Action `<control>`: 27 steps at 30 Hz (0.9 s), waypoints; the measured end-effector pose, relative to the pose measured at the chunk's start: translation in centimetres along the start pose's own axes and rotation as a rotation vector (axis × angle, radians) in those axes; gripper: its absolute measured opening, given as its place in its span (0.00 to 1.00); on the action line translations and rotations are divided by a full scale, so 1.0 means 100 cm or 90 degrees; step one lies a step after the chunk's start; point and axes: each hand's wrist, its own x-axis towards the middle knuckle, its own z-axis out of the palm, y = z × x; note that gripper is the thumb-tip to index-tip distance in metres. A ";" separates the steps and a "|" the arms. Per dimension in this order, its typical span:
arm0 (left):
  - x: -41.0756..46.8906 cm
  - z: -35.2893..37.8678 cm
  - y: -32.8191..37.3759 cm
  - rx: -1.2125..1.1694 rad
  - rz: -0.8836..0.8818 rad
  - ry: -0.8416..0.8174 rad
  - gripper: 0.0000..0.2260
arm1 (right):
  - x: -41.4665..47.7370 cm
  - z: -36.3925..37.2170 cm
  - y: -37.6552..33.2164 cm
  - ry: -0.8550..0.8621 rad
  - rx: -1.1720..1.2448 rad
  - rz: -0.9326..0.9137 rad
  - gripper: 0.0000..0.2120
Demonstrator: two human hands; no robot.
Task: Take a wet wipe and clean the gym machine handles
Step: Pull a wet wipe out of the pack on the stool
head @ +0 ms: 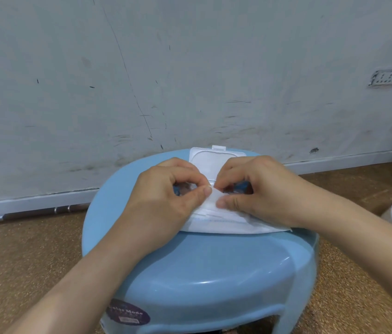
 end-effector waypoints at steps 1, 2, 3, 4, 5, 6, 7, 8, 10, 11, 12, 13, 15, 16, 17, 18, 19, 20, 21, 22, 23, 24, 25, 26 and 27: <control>0.000 0.000 0.001 0.032 -0.007 -0.016 0.07 | -0.001 0.002 0.001 0.030 0.030 0.001 0.03; -0.001 0.001 0.002 0.062 -0.022 -0.033 0.06 | -0.002 0.004 0.003 0.048 0.051 0.005 0.02; -0.001 0.001 0.003 0.091 -0.036 -0.045 0.04 | -0.002 0.006 0.004 0.060 0.062 0.008 0.01; 0.000 0.001 0.003 0.114 -0.048 -0.053 0.04 | -0.003 0.008 0.004 0.070 0.073 0.014 0.02; 0.001 0.001 0.004 0.129 -0.059 -0.061 0.03 | -0.003 0.010 0.004 0.079 0.087 0.025 0.03; 0.002 0.001 0.005 0.135 -0.072 -0.072 0.04 | -0.003 0.010 0.003 0.087 0.102 0.036 0.04; 0.004 -0.001 0.005 0.134 -0.086 -0.083 0.04 | -0.003 0.010 0.003 0.091 0.116 0.045 0.05; 0.005 -0.002 0.005 0.128 -0.098 -0.092 0.04 | -0.002 0.010 0.003 0.093 0.134 0.055 0.06; 0.006 -0.005 0.004 0.104 -0.117 -0.100 0.04 | -0.002 0.010 0.004 0.095 0.192 0.082 0.06; 0.006 -0.006 0.003 0.092 -0.122 -0.100 0.04 | -0.002 0.009 0.004 0.095 0.226 0.097 0.06; 0.006 -0.007 0.003 0.085 -0.126 -0.099 0.04 | -0.002 0.009 0.004 0.095 0.256 0.110 0.06; 0.006 -0.008 0.002 0.080 -0.128 -0.100 0.03 | -0.003 0.009 0.005 0.094 0.278 0.120 0.06; 0.006 -0.010 0.002 0.069 -0.131 -0.105 0.02 | -0.003 0.009 0.004 0.090 0.299 0.135 0.06; 0.005 -0.011 0.002 0.068 -0.133 -0.105 0.02 | -0.003 0.008 0.004 0.089 0.298 0.139 0.06; 0.005 -0.012 0.002 0.071 -0.134 -0.104 0.02 | -0.003 0.008 0.003 0.089 0.295 0.140 0.06; 0.005 -0.012 0.002 0.075 -0.134 -0.100 0.02 | -0.003 0.008 0.003 0.092 0.291 0.138 0.07; 0.005 -0.013 0.001 0.079 -0.133 -0.092 0.02 | -0.003 0.009 0.002 0.097 0.291 0.136 0.07; 0.005 -0.013 0.000 0.084 -0.130 -0.082 0.02 | -0.003 0.009 0.001 0.102 0.297 0.135 0.07; 0.005 -0.012 -0.001 0.095 -0.122 -0.073 0.02 | -0.003 0.009 0.001 0.107 0.302 0.134 0.07; 0.005 -0.011 -0.001 0.113 -0.110 -0.066 0.03 | -0.003 0.009 0.001 0.106 0.306 0.133 0.07; 0.004 -0.009 -0.002 0.137 -0.095 -0.059 0.04 | -0.004 0.009 0.000 0.100 0.311 0.130 0.07; 0.004 -0.008 -0.004 0.157 -0.078 -0.047 0.04 | -0.004 0.008 -0.001 0.089 0.321 0.124 0.05; 0.004 -0.007 -0.006 0.165 -0.061 -0.032 0.04 | -0.005 0.008 -0.002 0.064 0.325 0.113 0.02; 0.003 -0.006 -0.007 0.157 -0.048 -0.013 0.04 | -0.006 0.007 -0.004 0.037 0.313 0.099 0.02; 0.004 -0.005 -0.008 0.142 -0.042 0.005 0.02 | -0.006 0.006 -0.007 0.016 0.275 0.083 0.06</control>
